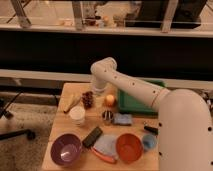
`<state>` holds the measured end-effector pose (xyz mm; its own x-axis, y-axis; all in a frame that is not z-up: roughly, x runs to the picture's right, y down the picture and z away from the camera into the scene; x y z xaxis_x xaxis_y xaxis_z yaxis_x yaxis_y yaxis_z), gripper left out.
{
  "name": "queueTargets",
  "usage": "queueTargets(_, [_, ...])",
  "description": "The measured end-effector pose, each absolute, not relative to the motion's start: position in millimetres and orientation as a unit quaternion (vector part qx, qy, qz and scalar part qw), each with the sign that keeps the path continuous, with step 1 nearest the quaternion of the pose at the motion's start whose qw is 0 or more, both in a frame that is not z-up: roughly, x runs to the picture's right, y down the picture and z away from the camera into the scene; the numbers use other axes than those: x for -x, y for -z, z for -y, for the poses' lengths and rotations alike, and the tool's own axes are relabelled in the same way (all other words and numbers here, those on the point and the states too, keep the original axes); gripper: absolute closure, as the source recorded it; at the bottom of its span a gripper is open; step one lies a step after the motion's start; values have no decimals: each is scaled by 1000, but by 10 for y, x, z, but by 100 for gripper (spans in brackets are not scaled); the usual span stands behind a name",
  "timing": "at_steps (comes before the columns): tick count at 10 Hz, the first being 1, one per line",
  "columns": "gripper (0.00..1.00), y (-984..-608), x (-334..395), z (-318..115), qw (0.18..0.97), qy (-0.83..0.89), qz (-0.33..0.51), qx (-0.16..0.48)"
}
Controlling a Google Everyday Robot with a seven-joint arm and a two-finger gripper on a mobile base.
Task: Place grapes in paper cup
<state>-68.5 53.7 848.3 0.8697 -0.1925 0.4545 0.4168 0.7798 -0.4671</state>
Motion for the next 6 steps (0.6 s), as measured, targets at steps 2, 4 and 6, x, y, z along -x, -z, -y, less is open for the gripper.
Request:
queueTargets(2, [20, -8463, 750, -585, 918, 170, 202, 295])
queueTargets(4, [20, -8443, 816, -617, 914, 175, 209, 300])
queueTargets(6, [20, -8440, 887, -617, 910, 181, 215, 303])
